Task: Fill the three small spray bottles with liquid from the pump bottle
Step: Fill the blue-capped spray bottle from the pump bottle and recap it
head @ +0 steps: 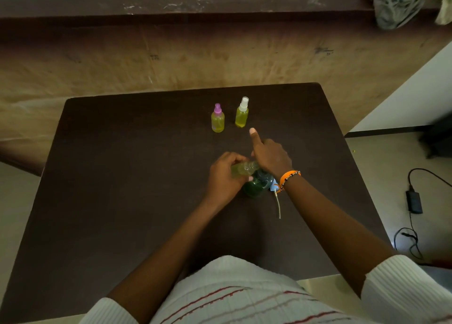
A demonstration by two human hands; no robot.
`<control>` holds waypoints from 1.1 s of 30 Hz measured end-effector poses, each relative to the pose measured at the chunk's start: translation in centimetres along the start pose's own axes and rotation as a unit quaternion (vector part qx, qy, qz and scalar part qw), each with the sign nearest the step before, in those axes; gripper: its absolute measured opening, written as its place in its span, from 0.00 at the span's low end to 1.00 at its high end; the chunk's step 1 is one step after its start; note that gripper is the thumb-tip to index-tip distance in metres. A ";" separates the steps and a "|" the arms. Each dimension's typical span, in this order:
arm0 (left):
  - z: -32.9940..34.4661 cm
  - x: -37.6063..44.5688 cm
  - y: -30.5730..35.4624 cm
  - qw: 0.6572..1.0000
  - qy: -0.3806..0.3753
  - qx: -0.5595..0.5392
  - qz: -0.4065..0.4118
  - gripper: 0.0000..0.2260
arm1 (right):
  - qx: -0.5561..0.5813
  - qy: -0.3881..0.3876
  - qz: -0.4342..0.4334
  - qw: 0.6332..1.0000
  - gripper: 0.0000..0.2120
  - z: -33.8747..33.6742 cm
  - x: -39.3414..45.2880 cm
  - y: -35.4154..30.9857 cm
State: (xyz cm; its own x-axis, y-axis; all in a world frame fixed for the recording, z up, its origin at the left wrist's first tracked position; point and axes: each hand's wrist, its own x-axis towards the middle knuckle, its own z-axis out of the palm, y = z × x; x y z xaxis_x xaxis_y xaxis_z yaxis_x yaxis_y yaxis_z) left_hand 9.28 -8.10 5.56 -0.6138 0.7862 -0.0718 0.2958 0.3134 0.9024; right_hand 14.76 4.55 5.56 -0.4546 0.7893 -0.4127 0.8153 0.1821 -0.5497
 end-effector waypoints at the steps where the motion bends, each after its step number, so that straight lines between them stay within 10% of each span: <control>1: 0.0 0.0 0.0 1.000 -0.001 -0.001 -0.001 0.14 | 0.001 -0.005 0.002 1.000 0.41 0.1 0.0 0.1; 9: 0.3 0.2 -0.4 1.000 -0.005 0.004 -0.011 0.14 | 0.024 0.099 -0.029 0.994 0.29 0.5 -0.3 0.0; 33: -0.2 0.0 0.2 1.000 -0.005 -0.003 0.000 0.14 | 0.005 0.009 0.019 1.000 0.33 0.0 -0.2 0.2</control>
State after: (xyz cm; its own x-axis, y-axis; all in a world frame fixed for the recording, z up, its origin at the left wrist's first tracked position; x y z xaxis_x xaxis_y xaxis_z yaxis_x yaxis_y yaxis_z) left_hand 9.21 -8.16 5.83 -0.6063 0.7917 -0.0752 0.2926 0.3099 0.9046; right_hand 14.99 4.40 5.51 -0.4170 0.8055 -0.4210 0.8284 0.1462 -0.5407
